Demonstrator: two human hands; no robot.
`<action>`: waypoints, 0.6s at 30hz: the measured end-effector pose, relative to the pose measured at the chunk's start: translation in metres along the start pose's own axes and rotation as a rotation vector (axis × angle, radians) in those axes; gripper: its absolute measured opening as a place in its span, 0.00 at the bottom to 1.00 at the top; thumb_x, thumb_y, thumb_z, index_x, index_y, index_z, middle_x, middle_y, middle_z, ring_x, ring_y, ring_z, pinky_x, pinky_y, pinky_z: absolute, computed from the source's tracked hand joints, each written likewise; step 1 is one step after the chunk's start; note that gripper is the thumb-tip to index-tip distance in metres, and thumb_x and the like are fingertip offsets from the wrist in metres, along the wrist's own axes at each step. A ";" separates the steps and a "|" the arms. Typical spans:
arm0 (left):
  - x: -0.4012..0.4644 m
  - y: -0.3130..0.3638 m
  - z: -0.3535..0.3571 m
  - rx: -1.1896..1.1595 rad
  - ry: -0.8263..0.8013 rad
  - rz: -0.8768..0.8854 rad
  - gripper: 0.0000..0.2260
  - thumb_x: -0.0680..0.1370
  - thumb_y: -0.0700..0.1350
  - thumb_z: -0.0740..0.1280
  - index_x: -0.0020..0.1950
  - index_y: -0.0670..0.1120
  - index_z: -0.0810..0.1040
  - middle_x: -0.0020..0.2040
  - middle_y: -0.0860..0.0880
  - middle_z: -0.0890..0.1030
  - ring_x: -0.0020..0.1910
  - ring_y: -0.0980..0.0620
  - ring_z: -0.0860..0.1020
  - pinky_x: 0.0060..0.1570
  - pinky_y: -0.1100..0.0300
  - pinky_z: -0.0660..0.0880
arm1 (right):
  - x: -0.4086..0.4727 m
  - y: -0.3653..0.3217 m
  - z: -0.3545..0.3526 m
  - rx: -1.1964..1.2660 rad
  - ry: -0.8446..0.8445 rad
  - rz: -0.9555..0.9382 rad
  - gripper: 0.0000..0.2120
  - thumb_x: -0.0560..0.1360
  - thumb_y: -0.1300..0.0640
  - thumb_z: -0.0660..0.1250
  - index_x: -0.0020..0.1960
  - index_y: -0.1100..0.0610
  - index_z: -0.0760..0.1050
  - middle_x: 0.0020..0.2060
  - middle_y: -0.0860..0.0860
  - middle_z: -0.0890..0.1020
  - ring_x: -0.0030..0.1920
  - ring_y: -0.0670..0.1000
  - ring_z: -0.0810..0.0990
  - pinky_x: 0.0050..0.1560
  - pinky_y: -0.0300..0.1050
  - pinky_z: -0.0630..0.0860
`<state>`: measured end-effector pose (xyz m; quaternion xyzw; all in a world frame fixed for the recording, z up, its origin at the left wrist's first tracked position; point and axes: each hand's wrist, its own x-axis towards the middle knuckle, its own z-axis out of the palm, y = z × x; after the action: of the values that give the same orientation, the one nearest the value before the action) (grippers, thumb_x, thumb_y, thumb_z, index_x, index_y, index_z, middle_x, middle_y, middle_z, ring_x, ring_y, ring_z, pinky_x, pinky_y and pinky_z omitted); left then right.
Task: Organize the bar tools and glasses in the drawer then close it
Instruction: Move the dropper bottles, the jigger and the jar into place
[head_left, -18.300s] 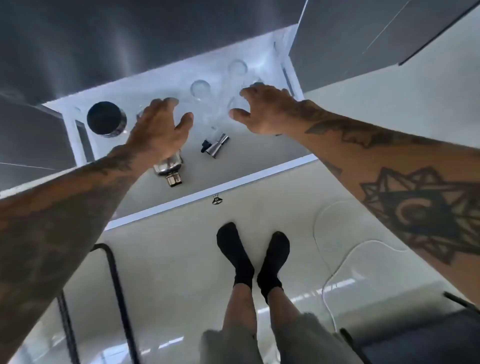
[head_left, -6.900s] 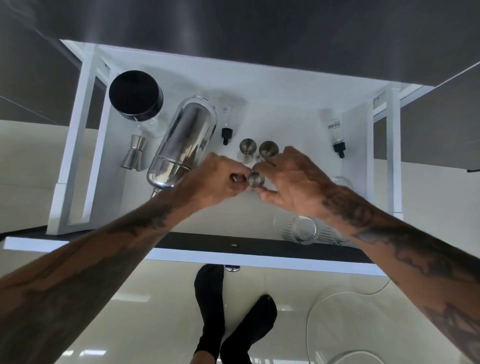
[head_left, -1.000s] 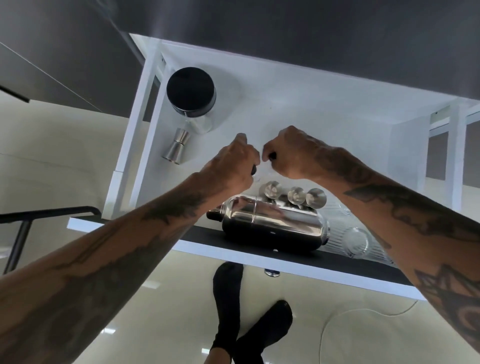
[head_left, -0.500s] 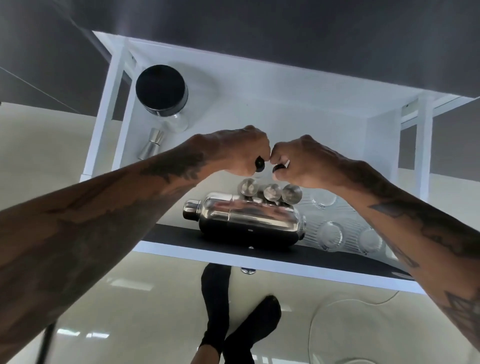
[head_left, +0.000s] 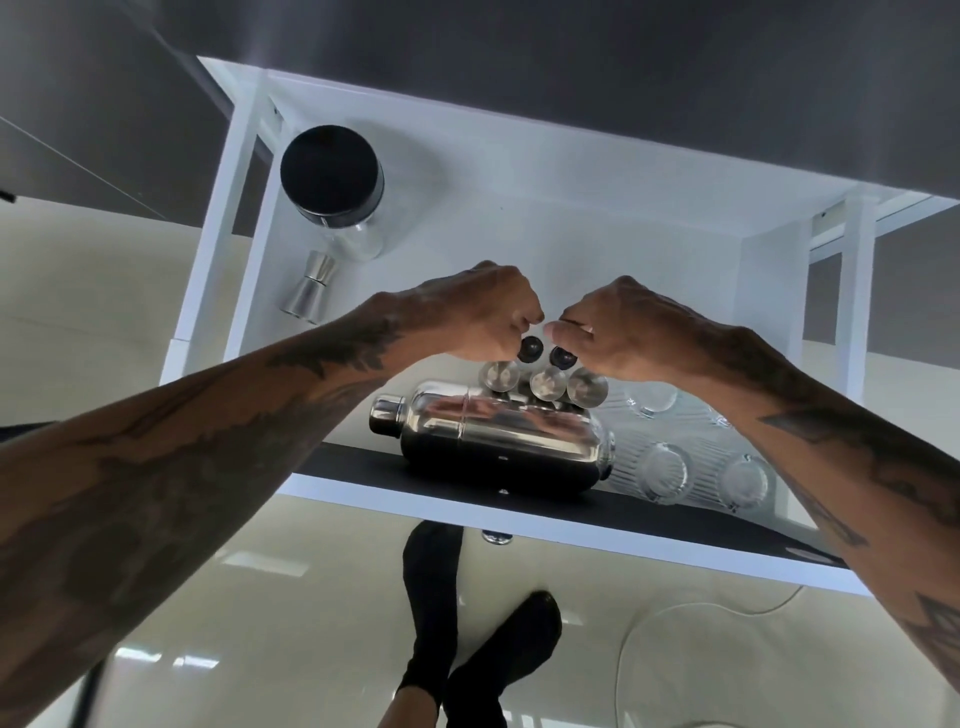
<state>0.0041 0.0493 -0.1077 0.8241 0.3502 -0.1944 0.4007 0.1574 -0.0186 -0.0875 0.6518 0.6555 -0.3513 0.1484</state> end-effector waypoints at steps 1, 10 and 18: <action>-0.001 -0.003 0.001 -0.037 0.025 -0.018 0.19 0.74 0.35 0.62 0.62 0.45 0.80 0.60 0.46 0.82 0.49 0.53 0.76 0.45 0.57 0.74 | 0.000 0.002 0.001 -0.011 0.014 -0.008 0.25 0.83 0.48 0.52 0.39 0.64 0.75 0.38 0.60 0.80 0.36 0.55 0.76 0.32 0.40 0.69; -0.080 -0.090 -0.009 0.213 0.571 -0.457 0.16 0.76 0.48 0.67 0.62 0.42 0.77 0.59 0.40 0.80 0.55 0.40 0.80 0.51 0.49 0.77 | 0.002 0.019 0.004 0.084 0.205 -0.039 0.26 0.81 0.41 0.50 0.41 0.58 0.76 0.33 0.55 0.78 0.39 0.59 0.78 0.40 0.44 0.72; -0.064 -0.119 0.025 0.201 0.531 -0.612 0.25 0.77 0.53 0.68 0.67 0.41 0.66 0.62 0.38 0.78 0.58 0.36 0.79 0.54 0.44 0.77 | -0.001 0.025 -0.001 0.107 0.403 -0.005 0.27 0.81 0.41 0.53 0.45 0.60 0.80 0.37 0.58 0.83 0.40 0.59 0.79 0.34 0.41 0.66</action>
<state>-0.1274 0.0540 -0.1462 0.7385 0.6493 -0.1185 0.1380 0.1821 -0.0212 -0.0925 0.7141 0.6541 -0.2486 -0.0216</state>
